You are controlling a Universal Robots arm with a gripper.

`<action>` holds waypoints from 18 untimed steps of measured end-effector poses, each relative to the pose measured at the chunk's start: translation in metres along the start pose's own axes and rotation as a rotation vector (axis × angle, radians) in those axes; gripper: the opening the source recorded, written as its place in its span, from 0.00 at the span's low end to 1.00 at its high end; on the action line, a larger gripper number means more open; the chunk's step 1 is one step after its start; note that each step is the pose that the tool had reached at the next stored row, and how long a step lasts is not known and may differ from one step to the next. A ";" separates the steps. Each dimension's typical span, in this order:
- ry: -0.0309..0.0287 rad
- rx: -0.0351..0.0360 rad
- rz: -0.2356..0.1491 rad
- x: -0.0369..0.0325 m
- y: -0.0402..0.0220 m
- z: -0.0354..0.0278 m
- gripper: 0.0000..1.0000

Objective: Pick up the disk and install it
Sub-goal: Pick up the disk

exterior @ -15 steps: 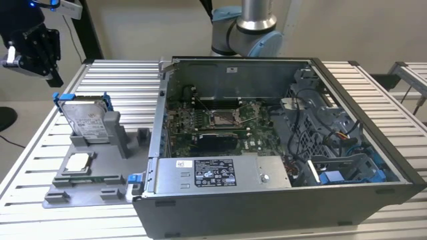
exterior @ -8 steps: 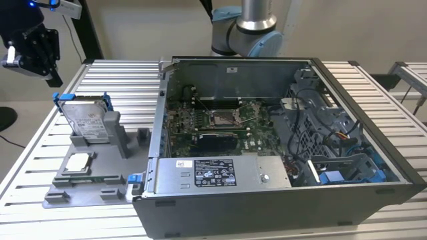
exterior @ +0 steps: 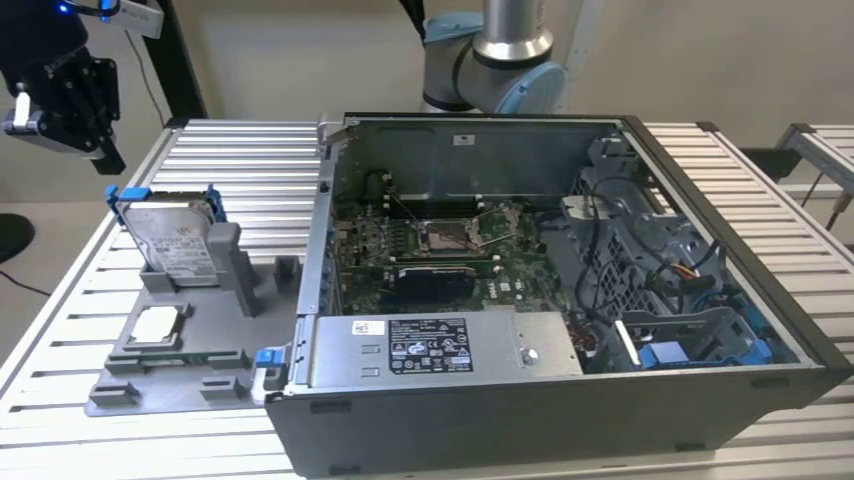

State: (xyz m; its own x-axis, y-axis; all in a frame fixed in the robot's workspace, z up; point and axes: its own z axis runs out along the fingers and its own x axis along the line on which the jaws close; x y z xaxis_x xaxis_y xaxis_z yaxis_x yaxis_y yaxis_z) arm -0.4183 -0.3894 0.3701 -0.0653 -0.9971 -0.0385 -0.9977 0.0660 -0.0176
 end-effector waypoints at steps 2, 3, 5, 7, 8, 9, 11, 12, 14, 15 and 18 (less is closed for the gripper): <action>0.0000 0.0000 0.000 0.0000 0.0000 0.0000 0.00; 0.0000 0.0000 0.000 0.0000 0.0000 0.0000 0.00; 0.0000 0.0000 0.000 0.0000 0.0000 0.0000 1.00; 0.0000 0.0000 0.000 0.0000 0.0001 0.0000 1.00; 0.0000 0.0000 0.000 0.0000 0.0001 0.0000 1.00; 0.0000 -0.0001 0.000 0.0000 0.0001 0.0000 1.00; 0.0000 0.0000 0.000 0.0000 0.0001 0.0000 1.00; 0.0000 0.0000 0.000 0.0000 0.0001 0.0000 1.00; 0.0000 0.0000 0.000 0.0000 0.0001 0.0000 1.00; 0.0000 0.0000 0.000 0.0000 0.0002 0.0000 1.00; 0.0003 -0.0068 -0.006 0.0000 0.0003 0.0007 1.00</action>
State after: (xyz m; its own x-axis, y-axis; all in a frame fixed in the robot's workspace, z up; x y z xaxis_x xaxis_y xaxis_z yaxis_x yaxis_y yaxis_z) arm -0.4186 -0.3893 0.3693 -0.0598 -0.9975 -0.0382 -0.9981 0.0602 -0.0110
